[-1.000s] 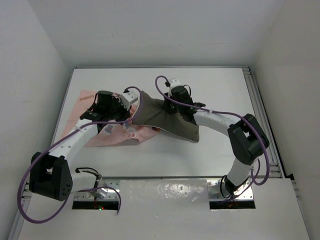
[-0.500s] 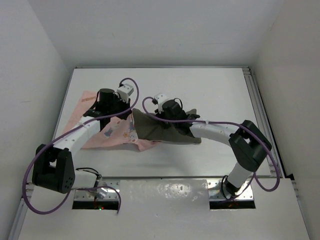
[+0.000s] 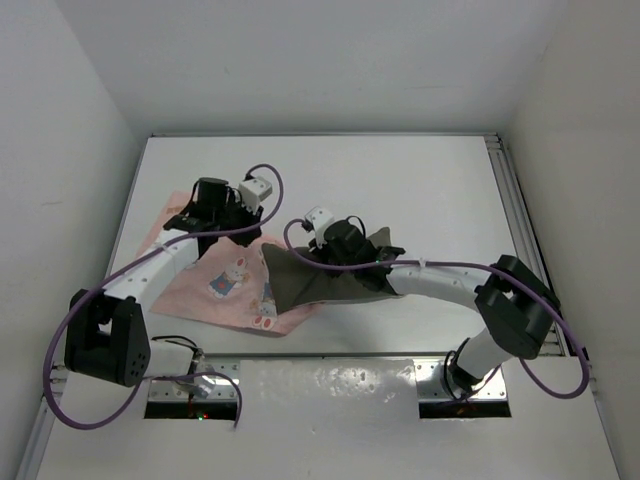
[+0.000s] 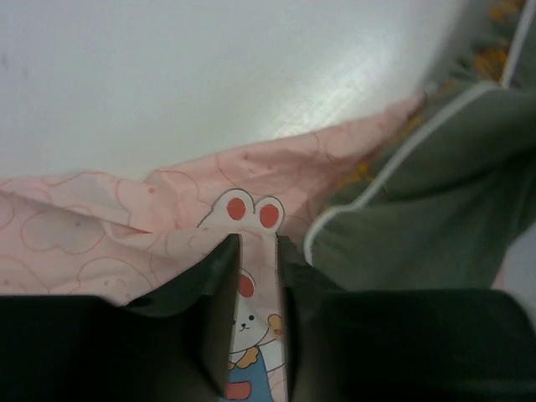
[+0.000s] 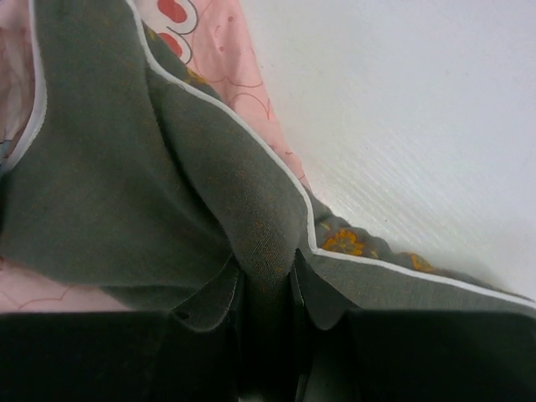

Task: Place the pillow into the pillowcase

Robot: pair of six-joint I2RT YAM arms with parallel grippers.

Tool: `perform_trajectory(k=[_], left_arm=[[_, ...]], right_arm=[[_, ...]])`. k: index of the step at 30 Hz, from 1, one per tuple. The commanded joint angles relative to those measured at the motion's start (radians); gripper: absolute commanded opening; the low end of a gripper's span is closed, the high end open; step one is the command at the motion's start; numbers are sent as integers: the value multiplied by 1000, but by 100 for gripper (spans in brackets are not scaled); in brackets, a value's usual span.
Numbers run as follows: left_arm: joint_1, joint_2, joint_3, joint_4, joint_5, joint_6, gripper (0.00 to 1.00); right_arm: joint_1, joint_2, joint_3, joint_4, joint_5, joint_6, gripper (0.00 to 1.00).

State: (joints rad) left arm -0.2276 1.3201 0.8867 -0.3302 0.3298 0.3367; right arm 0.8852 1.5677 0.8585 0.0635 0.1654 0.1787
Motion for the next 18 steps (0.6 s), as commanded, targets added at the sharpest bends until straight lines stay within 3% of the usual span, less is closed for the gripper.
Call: perform_trajectory(k=[1, 2, 3, 6, 9, 13, 18], left_arm=[[-21, -32, 58, -171, 173, 154, 23], [-29, -33, 48, -184, 181, 172, 32], [-50, -36, 38, -184, 172, 170, 47], [-96, -33, 3, -138, 108, 93, 65], [-133, -18, -11, -75, 39, 35, 77], [-160, 2, -22, -61, -15, 45, 77], [-177, 47, -86, -27, -115, 102, 71]], right_arm=[[-28, 6, 37, 4, 49, 100, 0], [-54, 15, 45, -20, 27, 152, 0], [-64, 25, 60, -30, 10, 171, 0], [-92, 48, 77, -30, -53, 206, 0], [-91, 52, 80, -19, -60, 208, 0], [-92, 45, 67, -16, -58, 206, 0], [-92, 35, 53, -1, -64, 214, 0]])
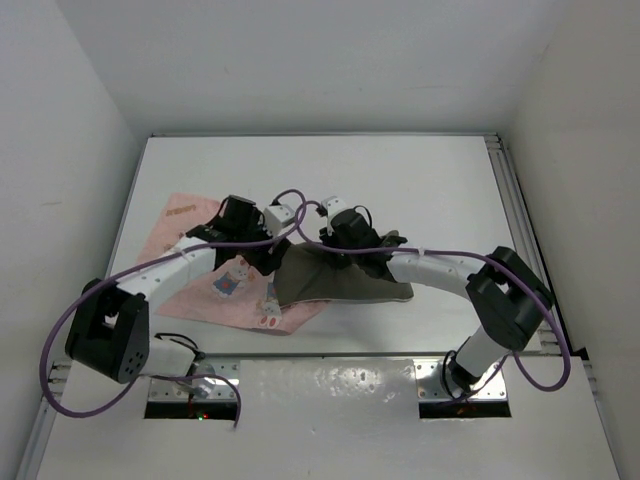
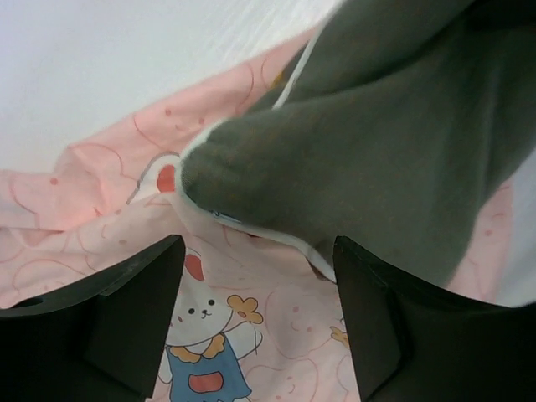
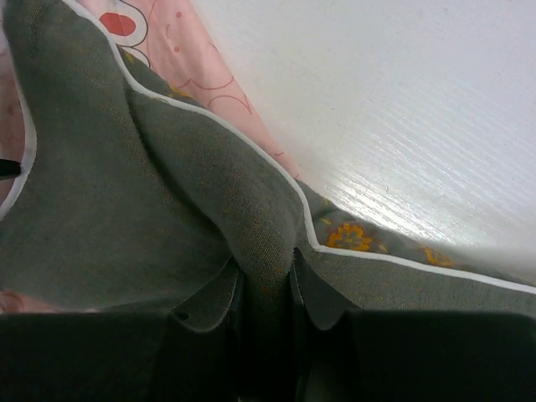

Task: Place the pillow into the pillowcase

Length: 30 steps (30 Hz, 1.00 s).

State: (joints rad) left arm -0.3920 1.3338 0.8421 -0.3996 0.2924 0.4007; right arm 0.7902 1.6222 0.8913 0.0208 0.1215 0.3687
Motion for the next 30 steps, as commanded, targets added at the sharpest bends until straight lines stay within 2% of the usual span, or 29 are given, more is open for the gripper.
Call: perform_trajectory(k=[1, 4, 6, 7, 8, 9, 10, 11, 16, 19, 23, 30], left_arm=[[-16, 45, -49, 50, -85, 36, 69], [-25, 44, -75, 73, -75, 36, 66], [-34, 41, -87, 76, -62, 35, 60], [-38, 38, -90, 77, -64, 35, 53], [-38, 38, -90, 76, -67, 35, 28], [-36, 35, -81, 67, -76, 33, 14], [-28, 22, -72, 56, -88, 35, 4], [-21, 16, -42, 21, -120, 35, 0], [94, -24, 80, -87, -110, 3, 0], [125, -44, 127, -99, -85, 4, 0], [127, -42, 129, -77, -73, -19, 0], [101, -15, 144, -26, -32, -31, 0]], right_arm=[[3, -19, 21, 42, -23, 29, 0], [3, -21, 17, 44, -19, 36, 0], [3, -24, 12, 44, -17, 38, 0], [3, -27, 11, 42, -17, 38, 0], [3, -25, 9, 42, -17, 35, 0], [3, -28, 8, 39, -17, 32, 0], [3, -31, 0, 39, -23, 26, 0], [0, -35, -3, 39, -25, 21, 0], [3, -87, -44, 45, -97, -97, 0], [32, -117, -69, 48, -118, -172, 0], [82, -146, -77, 51, -152, -241, 0], [130, -102, -8, 82, -140, -302, 0]])
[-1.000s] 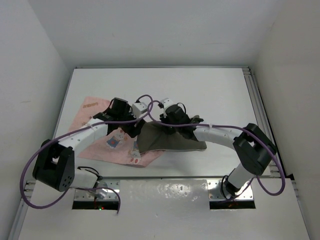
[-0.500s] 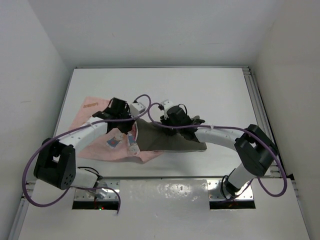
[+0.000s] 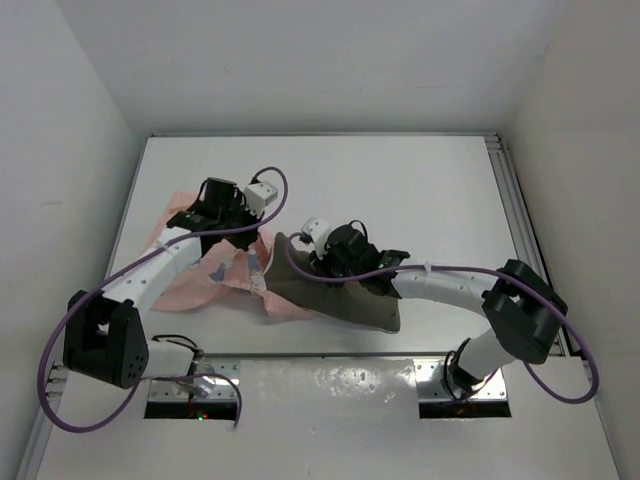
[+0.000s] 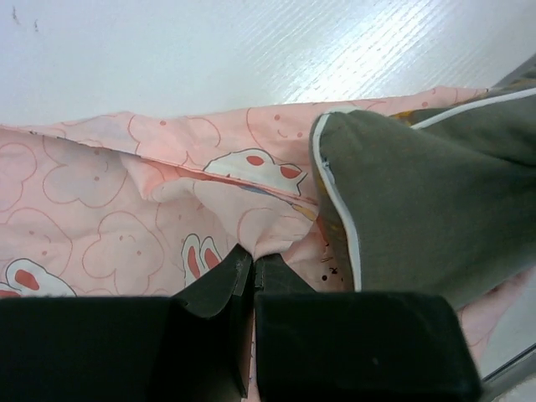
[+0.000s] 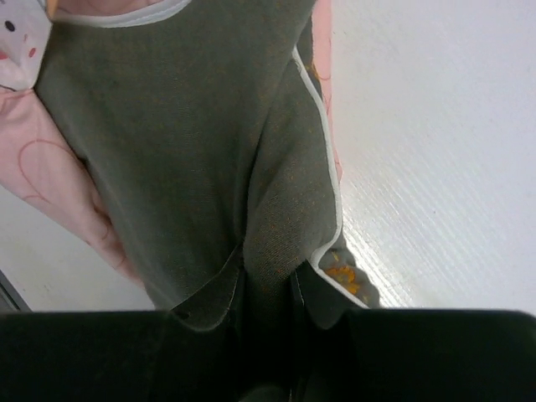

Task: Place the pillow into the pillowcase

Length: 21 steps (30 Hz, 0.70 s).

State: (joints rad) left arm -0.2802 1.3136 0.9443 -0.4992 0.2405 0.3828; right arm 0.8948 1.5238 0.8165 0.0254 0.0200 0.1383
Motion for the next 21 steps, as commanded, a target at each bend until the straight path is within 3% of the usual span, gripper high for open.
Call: perform_trajectory(k=[1, 8, 14, 18, 21], left_arm=[[-11, 12, 44, 83, 14, -13, 0], [-2, 61, 33, 120, -55, 37, 0], [-14, 81, 34, 156, -47, -31, 0], [-16, 99, 73, 178, -32, -59, 0], [-19, 130, 115, 180, 2, -78, 1]], right_arm=[[32, -4, 70, 77, -41, -88, 0], [38, -76, 16, 131, -127, -172, 0], [38, -59, 44, 124, -253, -258, 0], [35, -4, 143, 73, -347, -356, 0], [33, 107, 269, -57, -376, -420, 0]])
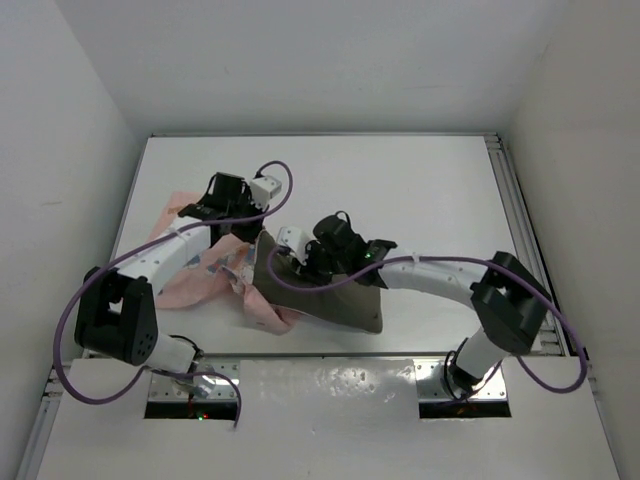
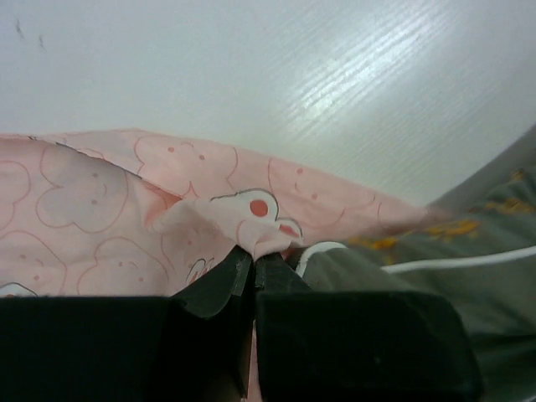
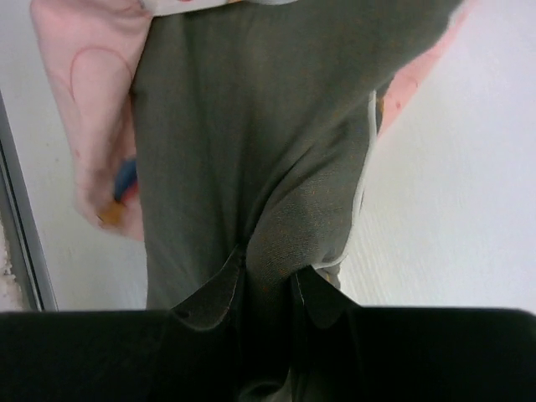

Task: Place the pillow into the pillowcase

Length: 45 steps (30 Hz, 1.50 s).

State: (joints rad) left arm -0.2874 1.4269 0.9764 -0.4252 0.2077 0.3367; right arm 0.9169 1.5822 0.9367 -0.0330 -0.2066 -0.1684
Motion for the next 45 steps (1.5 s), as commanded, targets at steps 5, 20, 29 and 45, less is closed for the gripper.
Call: perform_trajectory(k=[5, 20, 29, 45], left_arm=[[-45, 33, 111, 69, 56, -7, 2], [-170, -33, 127, -199, 139, 274, 3], [-206, -52, 73, -238, 78, 323, 16], [-95, -88, 110, -254, 62, 110, 55]], right_arm=[[5, 134, 133, 72, -82, -76, 0], [-141, 136, 128, 333, 16, 389, 0], [-234, 114, 79, 441, 13, 724, 0], [-222, 79, -41, 473, -96, 656, 36]])
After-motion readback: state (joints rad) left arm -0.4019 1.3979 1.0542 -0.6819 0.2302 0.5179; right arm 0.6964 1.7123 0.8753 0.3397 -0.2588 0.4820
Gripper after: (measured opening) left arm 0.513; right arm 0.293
